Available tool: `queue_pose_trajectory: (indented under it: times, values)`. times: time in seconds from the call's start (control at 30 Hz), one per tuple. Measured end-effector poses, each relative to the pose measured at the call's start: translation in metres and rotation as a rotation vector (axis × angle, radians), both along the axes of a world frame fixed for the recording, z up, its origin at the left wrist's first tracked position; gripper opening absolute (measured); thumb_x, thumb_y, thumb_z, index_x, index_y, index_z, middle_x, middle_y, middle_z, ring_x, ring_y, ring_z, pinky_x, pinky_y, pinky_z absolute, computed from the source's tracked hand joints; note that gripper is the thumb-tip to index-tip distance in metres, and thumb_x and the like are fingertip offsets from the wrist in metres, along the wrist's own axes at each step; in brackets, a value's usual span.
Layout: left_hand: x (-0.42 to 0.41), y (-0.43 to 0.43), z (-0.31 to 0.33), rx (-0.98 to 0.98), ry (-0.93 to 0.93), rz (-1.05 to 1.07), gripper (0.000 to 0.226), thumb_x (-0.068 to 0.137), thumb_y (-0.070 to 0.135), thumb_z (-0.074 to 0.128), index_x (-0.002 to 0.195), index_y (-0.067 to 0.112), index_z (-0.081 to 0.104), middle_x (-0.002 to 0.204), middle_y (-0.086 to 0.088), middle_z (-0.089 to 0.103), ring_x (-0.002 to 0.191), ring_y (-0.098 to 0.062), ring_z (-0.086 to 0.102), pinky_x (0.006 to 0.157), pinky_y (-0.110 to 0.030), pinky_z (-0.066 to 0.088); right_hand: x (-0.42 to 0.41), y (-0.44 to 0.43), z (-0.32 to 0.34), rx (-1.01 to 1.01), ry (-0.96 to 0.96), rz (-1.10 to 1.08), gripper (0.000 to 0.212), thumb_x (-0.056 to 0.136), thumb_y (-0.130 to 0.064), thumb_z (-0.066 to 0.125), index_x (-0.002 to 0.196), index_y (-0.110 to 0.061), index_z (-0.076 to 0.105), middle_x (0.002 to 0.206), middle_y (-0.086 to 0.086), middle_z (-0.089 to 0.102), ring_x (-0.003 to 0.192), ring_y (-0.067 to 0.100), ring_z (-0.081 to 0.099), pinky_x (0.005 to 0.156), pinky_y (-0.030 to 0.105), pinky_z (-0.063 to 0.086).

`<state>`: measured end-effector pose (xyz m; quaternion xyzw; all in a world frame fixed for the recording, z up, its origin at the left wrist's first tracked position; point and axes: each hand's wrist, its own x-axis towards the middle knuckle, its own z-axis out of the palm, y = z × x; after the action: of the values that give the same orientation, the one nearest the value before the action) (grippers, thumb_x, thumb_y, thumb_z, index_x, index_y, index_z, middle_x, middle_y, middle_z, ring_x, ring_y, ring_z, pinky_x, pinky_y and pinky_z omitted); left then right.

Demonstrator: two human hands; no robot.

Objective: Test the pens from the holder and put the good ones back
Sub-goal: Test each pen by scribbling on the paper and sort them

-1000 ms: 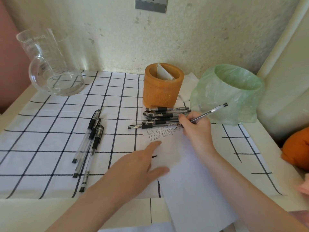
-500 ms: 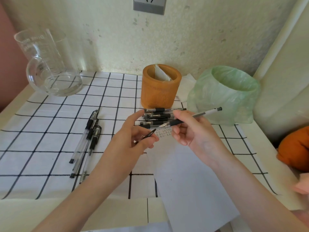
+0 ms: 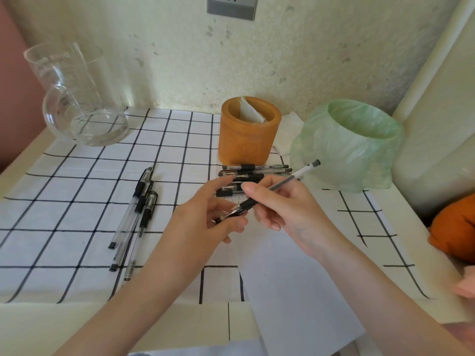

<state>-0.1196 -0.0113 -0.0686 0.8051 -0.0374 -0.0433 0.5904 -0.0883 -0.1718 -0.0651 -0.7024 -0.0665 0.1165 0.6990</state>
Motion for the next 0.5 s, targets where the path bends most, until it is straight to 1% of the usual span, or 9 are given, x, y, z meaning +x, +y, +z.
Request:
queue_pose_trajectory:
  times: [0.07,0.1,0.13,0.2,0.23,0.3,0.37,0.43,0.5]
  values:
    - [-0.0002,0.0014,0.0008,0.057,-0.031,0.045,0.023,0.078,0.018,0.071,0.097,0.026,0.06,0.076,0.005,0.067,0.057,-0.002,0.064,0.052,-0.011,0.048,0.0002,-0.0014,0.0024,0.007,-0.007,0.006,0.022,0.077,-0.027,0.069,0.058,-0.021,0.06,0.046,0.003,0.046,0.038,0.013,0.036,0.039,0.019,0.028]
    - [0.0,0.0025,0.0004,0.116,-0.05,0.057,0.013,0.078,0.022,0.071,0.087,0.024,0.062,0.068,0.005,0.067,0.051,-0.001,0.06,0.049,-0.01,0.044,0.0003,-0.0018,0.0026,0.026,-0.006,0.007,0.02,0.077,-0.025,0.069,0.06,-0.019,0.061,0.046,0.002,0.046,0.039,0.013,0.037,0.039,0.019,0.029]
    - [0.0002,0.0035,-0.0007,0.166,-0.07,0.063,0.008,0.078,0.027,0.07,0.08,0.025,0.063,0.062,0.007,0.066,0.047,-0.001,0.058,0.049,-0.009,0.042,0.0004,-0.0016,0.0023,0.053,0.0,0.009,0.018,0.078,-0.023,0.069,0.063,-0.015,0.062,0.047,0.002,0.047,0.04,0.013,0.039,0.039,0.019,0.03]
    - [-0.0004,0.0039,-0.0006,0.201,-0.085,0.053,0.007,0.077,0.034,0.068,0.077,0.027,0.064,0.058,0.01,0.064,0.051,-0.001,0.056,0.052,-0.009,0.04,0.0013,-0.0011,0.0003,0.108,0.03,0.005,0.017,0.08,-0.023,0.066,0.073,-0.008,0.065,0.05,0.002,0.051,0.043,0.014,0.044,0.04,0.019,0.033]
    - [-0.0006,0.0029,0.0011,0.188,-0.084,0.042,0.009,0.08,0.035,0.065,0.076,0.027,0.064,0.056,0.011,0.062,0.052,-0.001,0.054,0.052,-0.009,0.039,0.0021,-0.0016,-0.0007,0.134,0.052,-0.007,0.02,0.082,-0.025,0.064,0.078,-0.005,0.067,0.053,0.003,0.054,0.045,0.014,0.047,0.041,0.018,0.035]
    - [-0.0008,0.001,0.001,0.151,-0.059,0.012,0.02,0.089,0.034,0.054,0.072,0.024,0.06,0.049,0.017,0.053,0.047,0.0,0.046,0.049,-0.009,0.034,0.0043,-0.0036,-0.0019,0.169,0.08,-0.037,0.025,0.083,-0.027,0.06,0.083,-0.004,0.069,0.056,0.003,0.057,0.048,0.013,0.051,0.043,0.018,0.037]
    - [0.0007,0.0014,-0.0021,0.101,-0.018,-0.007,0.029,0.094,0.029,0.044,0.07,0.02,0.059,0.047,0.014,0.048,0.044,-0.002,0.04,0.048,-0.011,0.032,0.0051,-0.0049,-0.0025,0.163,0.071,-0.043,0.027,0.082,-0.027,0.06,0.087,-0.002,0.068,0.057,0.003,0.059,0.05,0.013,0.053,0.044,0.018,0.039]
    - [0.0035,0.0043,-0.0046,0.043,0.017,-0.014,0.025,0.093,0.023,0.047,0.078,0.02,0.066,0.054,0.012,0.051,0.044,-0.003,0.039,0.048,-0.011,0.032,0.0046,-0.0046,-0.004,0.124,0.042,-0.035,0.033,0.079,-0.027,0.062,0.092,0.003,0.065,0.059,0.004,0.06,0.051,0.014,0.054,0.044,0.018,0.038]
    - [0.0051,0.0077,-0.0066,0.031,0.022,-0.009,0.022,0.092,0.019,0.05,0.082,0.022,0.07,0.057,0.011,0.055,0.044,-0.003,0.039,0.046,-0.011,0.032,0.0036,-0.0034,-0.0059,0.082,0.017,-0.026,0.036,0.077,-0.028,0.063,0.093,0.005,0.063,0.06,0.005,0.061,0.052,0.014,0.054,0.044,0.019,0.037]
